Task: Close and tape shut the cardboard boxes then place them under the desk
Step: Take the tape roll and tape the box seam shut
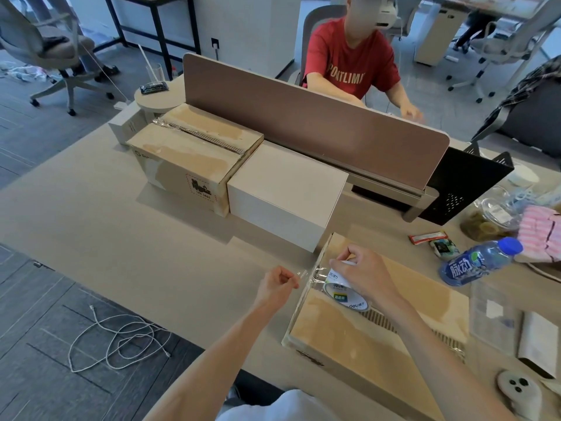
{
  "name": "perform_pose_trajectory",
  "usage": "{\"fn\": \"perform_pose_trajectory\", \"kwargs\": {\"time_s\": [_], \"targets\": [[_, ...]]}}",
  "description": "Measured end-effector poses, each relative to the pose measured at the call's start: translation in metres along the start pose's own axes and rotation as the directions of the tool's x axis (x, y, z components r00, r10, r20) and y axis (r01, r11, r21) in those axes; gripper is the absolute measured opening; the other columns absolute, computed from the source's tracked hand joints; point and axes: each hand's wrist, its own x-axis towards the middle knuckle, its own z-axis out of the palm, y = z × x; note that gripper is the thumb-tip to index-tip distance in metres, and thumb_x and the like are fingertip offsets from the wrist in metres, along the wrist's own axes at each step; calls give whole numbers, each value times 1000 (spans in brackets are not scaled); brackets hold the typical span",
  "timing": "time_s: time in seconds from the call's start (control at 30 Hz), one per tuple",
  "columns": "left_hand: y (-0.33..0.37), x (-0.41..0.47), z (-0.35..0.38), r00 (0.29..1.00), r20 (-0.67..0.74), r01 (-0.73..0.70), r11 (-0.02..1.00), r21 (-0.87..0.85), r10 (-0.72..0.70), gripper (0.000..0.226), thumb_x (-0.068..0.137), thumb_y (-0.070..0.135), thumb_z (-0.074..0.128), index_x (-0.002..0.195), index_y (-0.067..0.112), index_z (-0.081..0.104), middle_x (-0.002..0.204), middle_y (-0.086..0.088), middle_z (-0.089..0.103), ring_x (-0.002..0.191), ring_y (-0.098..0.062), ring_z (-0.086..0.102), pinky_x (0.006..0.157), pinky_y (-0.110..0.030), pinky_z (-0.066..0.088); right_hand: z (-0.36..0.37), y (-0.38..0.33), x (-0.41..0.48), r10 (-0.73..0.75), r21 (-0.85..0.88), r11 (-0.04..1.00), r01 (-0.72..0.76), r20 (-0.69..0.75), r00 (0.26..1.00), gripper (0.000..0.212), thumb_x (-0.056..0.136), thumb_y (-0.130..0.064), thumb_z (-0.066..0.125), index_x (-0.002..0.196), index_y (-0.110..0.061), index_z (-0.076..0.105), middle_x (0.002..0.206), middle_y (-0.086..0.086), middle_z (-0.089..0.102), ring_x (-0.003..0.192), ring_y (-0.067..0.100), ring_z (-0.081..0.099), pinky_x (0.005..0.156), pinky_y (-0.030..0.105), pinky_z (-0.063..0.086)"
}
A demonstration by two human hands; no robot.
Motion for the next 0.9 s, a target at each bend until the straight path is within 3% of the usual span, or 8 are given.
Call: {"fn": "perform_pose_trajectory", "kwargs": {"time_s": [0.27, 0.4, 0.5, 0.6, 0.7, 0.77, 0.9], "targets": [[-2, 0, 16, 997, 73, -42, 996, 73, 37, 12, 90, 29, 64, 86, 20, 59, 76, 6, 62, 71, -9, 54, 58, -18, 40, 1, 1, -1, -1, -13, 1000, 0, -23, 1000, 19, 79, -29, 71, 68, -17, 62, 70, -2, 67, 71, 18, 62, 69, 36, 50], [1, -1, 19, 993, 93, -80, 986, 146, 67, 17, 94, 31, 58, 80, 26, 50, 73, 5, 57, 72, -13, 53, 65, -25, 43, 1, 0, -1, 8, 1, 1000, -8, -28, 1000, 18, 79, -29, 71, 69, -17, 63, 73, -1, 68, 77, 21, 64, 73, 39, 51], [0, -3, 15, 991, 127, -78, 964, 254, 47, 20, 94, 42, 54, 99, 22, 49, 82, 5, 59, 82, -18, 57, 75, -34, 47, 2, 0, -1, 17, 16, 1000, -16, -23, 1000, 18, 79, -29, 72, 70, -17, 64, 77, -2, 69, 79, 18, 65, 71, 38, 51], [-4, -5, 9, 990, 140, -49, 943, 328, 2, 47, 92, 44, 55, 129, 20, 37, 116, 2, 56, 105, -18, 55, 86, -31, 43, 1, 0, -3, 3, 31, 1000, -2, -29, 1000, 16, 81, -28, 72, 73, -17, 64, 79, -7, 69, 81, 10, 64, 66, 30, 46], [-1, -14, 4, 981, 137, -163, 964, 212, 136, 45, 96, 27, 51, 138, 18, 36, 134, 4, 50, 119, -14, 51, 98, -28, 41, 2, 2, -2, -15, 39, 999, 17, -37, 999, 14, 83, -31, 72, 77, -20, 64, 72, -12, 67, 71, 3, 61, 63, 25, 40], [9, -27, 2, 955, 211, -226, 972, 71, 207, 43, 98, 27, 48, 139, 23, 39, 137, 8, 50, 127, -10, 47, 105, -29, 38, 2, 5, -3, -34, 62, 997, 37, -49, 998, 17, 85, -31, 70, 77, -18, 62, 61, -7, 64, 57, 7, 56, 58, 25, 41], [20, -43, 6, 892, 412, -238, 968, 81, 184, 64, 92, 25, 58, 147, 35, 26, 129, 17, 49, 120, -6, 47, 99, -26, 41, 1, 15, -6, -51, 195, 978, 70, -100, 994, 35, 90, -27, 66, 74, 1, 54, 55, 3, 52, 50, 11, 44, 52, 23, 34]]}}
